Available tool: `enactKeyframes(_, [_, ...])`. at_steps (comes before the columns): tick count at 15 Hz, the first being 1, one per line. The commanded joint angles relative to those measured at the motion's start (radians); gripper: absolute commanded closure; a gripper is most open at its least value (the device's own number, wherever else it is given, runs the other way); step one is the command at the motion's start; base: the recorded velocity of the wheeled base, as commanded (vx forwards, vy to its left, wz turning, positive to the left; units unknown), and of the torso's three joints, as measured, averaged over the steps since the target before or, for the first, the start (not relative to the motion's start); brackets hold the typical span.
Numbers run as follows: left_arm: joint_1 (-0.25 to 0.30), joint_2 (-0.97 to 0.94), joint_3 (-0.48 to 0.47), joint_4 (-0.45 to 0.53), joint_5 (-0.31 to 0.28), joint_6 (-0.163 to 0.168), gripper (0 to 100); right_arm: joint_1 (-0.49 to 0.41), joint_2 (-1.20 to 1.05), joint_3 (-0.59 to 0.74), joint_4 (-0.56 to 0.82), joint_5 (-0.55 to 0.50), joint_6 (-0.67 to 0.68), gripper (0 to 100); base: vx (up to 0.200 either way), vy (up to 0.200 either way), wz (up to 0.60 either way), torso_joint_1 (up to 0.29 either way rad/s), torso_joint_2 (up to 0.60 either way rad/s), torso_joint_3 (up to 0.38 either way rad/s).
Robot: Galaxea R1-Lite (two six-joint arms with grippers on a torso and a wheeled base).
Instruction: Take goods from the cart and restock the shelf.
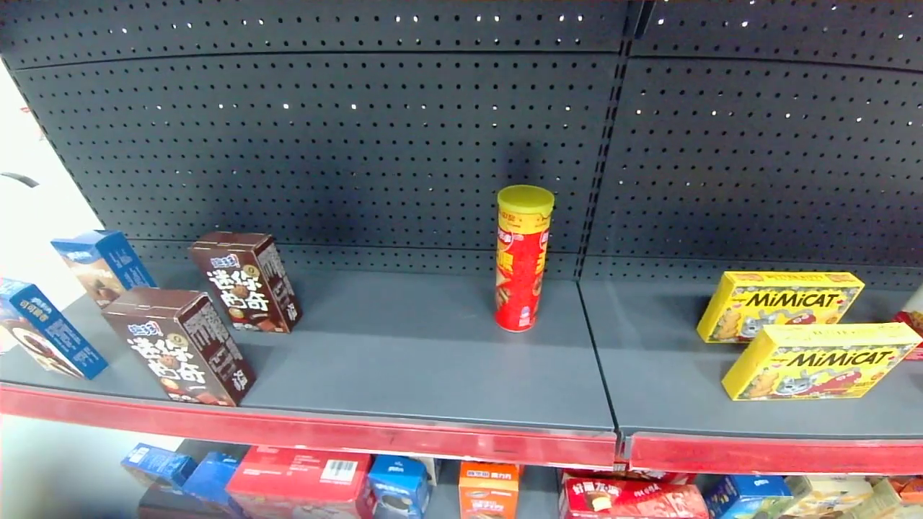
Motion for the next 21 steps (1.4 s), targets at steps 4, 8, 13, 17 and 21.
enactKeyframes(4, [0.000, 0.001, -0.002, 0.002, -0.008, 0.005, 0, 0.003, -0.022, 0.000, -0.002, -0.003, 0.006, 100, 0.000, 0.000, 0.00, 0.000, 0.00, 0.000])
enactKeyframes(8, [-0.006, 0.080, -0.106, 0.002, -0.014, 0.100, 0, -0.029, -0.044, -0.057, 0.004, -0.077, 0.060, 100, 0.000, 0.000, 0.00, 0.000, 0.00, 0.000])
enactKeyframes(13, [-0.176, 0.669, -0.538, -0.083, -0.243, 0.091, 0, -0.228, 0.021, -0.287, 0.096, -0.103, 0.072, 100, 0.000, 0.000, 0.00, 0.000, 0.00, 0.000])
enactKeyframes(17, [-0.299, 1.005, -0.607, -0.275, -0.413, 0.066, 0, -0.224, 0.081, -0.463, 0.119, -0.104, 0.078, 100, 0.000, 0.000, 0.00, 0.000, 0.00, 0.000])
enactKeyframes(21, [-0.310, 1.274, -0.735, -0.299, -0.444, 0.065, 0, -0.224, 0.093, -0.514, 0.119, -0.106, 0.077, 100, 0.000, 0.000, 0.00, 0.000, 0.00, 0.000])
